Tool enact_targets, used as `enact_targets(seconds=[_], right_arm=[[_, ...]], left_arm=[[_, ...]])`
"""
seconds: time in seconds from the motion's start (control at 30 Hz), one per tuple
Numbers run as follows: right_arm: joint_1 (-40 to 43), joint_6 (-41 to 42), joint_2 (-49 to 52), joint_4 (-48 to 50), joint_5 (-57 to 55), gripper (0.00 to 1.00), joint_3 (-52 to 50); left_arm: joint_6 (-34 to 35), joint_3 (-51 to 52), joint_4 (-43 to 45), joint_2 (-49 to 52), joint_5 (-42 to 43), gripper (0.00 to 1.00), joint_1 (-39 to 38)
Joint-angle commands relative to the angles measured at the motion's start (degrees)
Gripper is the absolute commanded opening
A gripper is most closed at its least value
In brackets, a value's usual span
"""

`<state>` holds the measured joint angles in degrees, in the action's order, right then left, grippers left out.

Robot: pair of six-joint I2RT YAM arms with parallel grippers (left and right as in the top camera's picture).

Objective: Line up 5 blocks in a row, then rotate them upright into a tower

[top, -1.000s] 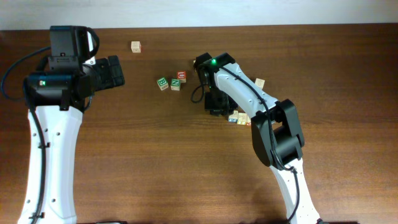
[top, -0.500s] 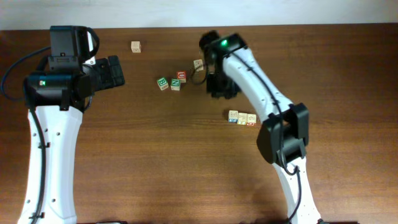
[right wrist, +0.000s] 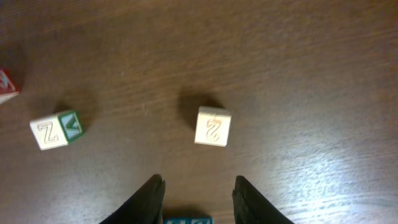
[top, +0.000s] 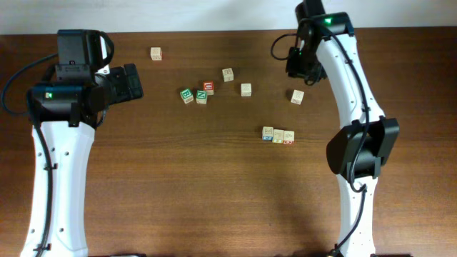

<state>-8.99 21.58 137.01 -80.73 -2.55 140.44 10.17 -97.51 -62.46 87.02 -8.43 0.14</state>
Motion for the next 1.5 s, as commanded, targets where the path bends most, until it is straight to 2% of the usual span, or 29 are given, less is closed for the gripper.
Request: enact_targets(seconds=[0.0,0.17,0.27,0.47,0.83,0.93,1.03,1.17,1.47], right_arm=[[1.49,-1.88,0.17,2.34,-0.72,0.38,-0.44],[1.57,-2.82,3.26,4.59,-0.74,0.38,-0.57],[1.6,-2.78,5.18,4.85,-1.44,0.49,-0.63],[1.75,-2.03,8.04,4.22,-1.81,0.55,-0.85],[2.19,-1.25,10.71,5.92,-2.03,0.55,-6.14],[2.19,-1.44,10.71,6.95,-2.01,0.49,-6.67],[2.16,-1.44,10.71,7.06,-1.99,0.36,-6.67],[2.16,-1.86,10.58,4.83,1.38,0.27,-6.62],[0.17,-5.29,9.29,2.05,11.63,0.26,-6.62]], left_arm=[[0.72,-0.96,-0.04,0.42,-0.61,0.99,0.31],[0.72,-0.96,-0.04,0.42,-0.61,0.99,0.31],[0.72,-0.96,-0.04,0.42,-0.61,0.99,0.31],[0.72,-0.96,-0.04,0.42,-0.61,0.99,0.31],[0.72,-0.96,-0.04,0.42,-0.61,0.99,0.31],[0.72,-0.96,-0.04,0.42,-0.61,0.99,0.31],[0.7,-0.96,-0.04,0.42,-0.61,0.99,0.31],[0.7,-0.96,-0.04,0.42,-0.63,0.99,0.31],[0.72,-0.96,-0.04,0.42,-0.61,0.99,0.31]])
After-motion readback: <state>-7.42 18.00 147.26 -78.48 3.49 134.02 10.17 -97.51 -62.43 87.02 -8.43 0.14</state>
